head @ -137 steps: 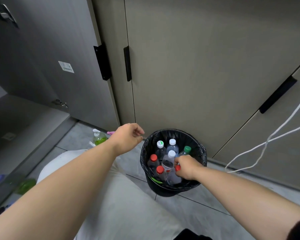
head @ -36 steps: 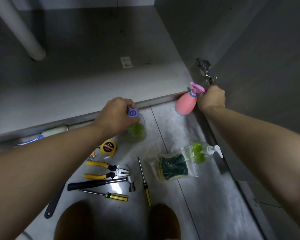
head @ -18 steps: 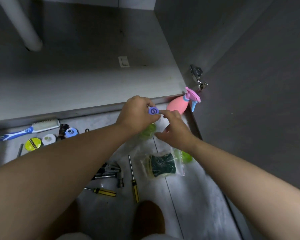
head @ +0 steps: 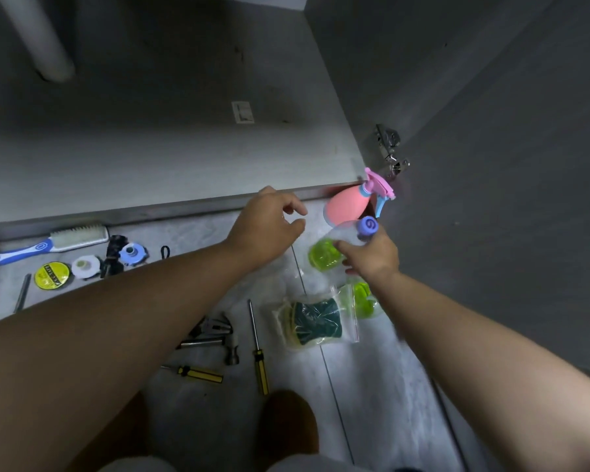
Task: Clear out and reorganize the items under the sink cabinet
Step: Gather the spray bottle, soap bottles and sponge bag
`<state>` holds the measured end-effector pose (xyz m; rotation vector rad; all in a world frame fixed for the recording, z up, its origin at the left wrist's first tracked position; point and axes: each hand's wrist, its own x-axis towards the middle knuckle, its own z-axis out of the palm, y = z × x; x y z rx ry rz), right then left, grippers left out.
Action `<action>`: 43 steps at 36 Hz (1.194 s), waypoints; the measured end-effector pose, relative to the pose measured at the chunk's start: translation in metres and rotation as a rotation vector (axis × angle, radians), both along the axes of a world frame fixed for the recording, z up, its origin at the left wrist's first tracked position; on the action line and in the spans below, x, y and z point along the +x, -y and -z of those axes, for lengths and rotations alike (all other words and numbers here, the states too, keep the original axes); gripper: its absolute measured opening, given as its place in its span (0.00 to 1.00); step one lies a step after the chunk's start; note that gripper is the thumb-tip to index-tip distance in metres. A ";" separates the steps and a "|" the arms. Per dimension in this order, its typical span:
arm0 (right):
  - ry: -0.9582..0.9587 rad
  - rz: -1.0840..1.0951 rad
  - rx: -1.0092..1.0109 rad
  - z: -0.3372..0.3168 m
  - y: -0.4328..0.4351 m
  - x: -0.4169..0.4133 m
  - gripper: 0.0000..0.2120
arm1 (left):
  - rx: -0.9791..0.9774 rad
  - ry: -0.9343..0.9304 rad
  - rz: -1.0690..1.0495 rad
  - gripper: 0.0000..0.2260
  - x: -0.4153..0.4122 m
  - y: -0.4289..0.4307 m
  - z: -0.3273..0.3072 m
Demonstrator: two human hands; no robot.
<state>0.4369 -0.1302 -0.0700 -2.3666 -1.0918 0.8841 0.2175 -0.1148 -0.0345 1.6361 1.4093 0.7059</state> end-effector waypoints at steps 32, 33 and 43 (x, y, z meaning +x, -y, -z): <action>0.491 -0.405 -0.433 -0.037 0.025 0.043 0.22 | -0.267 -0.237 0.392 0.10 0.005 0.025 0.053; 0.523 -0.444 -0.461 -0.040 0.033 0.045 0.23 | -0.287 -0.264 0.445 0.13 0.008 0.029 0.057; 0.567 -0.390 -0.326 -0.033 0.084 0.062 0.10 | -0.439 -0.315 0.606 0.39 0.038 0.071 0.101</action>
